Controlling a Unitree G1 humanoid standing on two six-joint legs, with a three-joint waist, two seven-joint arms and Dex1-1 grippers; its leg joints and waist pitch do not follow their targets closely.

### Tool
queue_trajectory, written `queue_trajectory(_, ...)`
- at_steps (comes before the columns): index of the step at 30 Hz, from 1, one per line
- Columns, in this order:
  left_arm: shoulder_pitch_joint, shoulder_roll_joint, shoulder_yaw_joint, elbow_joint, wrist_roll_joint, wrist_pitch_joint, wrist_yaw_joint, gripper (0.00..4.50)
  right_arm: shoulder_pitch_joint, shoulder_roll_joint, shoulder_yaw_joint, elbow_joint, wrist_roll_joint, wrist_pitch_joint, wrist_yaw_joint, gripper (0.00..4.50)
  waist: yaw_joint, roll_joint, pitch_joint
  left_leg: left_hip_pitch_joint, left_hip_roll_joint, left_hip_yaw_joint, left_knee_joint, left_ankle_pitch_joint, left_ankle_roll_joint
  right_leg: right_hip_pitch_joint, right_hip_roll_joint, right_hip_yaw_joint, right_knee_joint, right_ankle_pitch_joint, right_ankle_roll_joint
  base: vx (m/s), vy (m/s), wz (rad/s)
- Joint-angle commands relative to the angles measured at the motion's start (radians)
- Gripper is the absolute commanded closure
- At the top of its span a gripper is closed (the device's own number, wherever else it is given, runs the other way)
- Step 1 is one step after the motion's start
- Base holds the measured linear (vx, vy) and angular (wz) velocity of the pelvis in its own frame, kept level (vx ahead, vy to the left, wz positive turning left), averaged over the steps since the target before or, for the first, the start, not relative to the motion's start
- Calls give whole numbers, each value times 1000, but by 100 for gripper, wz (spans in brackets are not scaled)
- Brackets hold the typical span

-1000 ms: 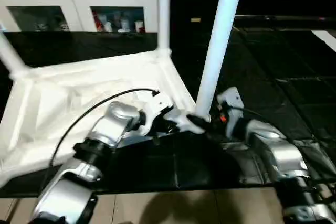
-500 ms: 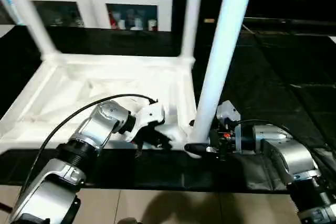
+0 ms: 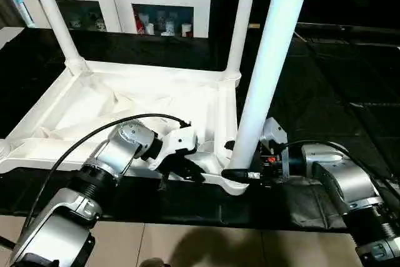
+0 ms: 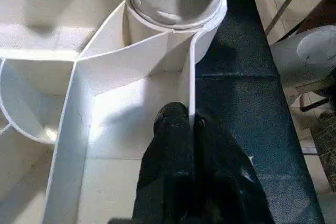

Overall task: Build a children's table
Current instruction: Rotate leg to tighten

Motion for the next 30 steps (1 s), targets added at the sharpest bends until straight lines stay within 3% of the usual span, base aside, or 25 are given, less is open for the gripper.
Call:
queue_trajectory(1,-17,-10,-8,-13,-8,-23,-19,450,2,2,5,10,-16,-23,-25,96,-8,-9,-67,13,28,-5,-56,-132,36,46,-77,42,-63,-70,-221,0,0,0)
queue_trajectory(8,-11,-13,-7,-14,-9,-25,-12,450,23,1,15,-1,-22,-42,-24,149,-10,-5,-67,14,28,-6,-56,-142,34,44,-76,43,-64,-85,-219,0,0,0)
queue_trajectory(20,-16,-17,0,5,-7,-31,10,450,30,3,27,7,-20,-66,-21,246,-11,-8,-65,14,28,-6,-56,-160,30,44,-76,43,-67,-114,-215,0,0,0)
queue_trajectory(30,-25,-24,9,22,-5,-32,38,450,29,14,27,18,-15,-73,-24,253,-11,-6,-65,14,28,-7,-56,-172,27,42,-76,44,-68,-130,-210,0,0,0)
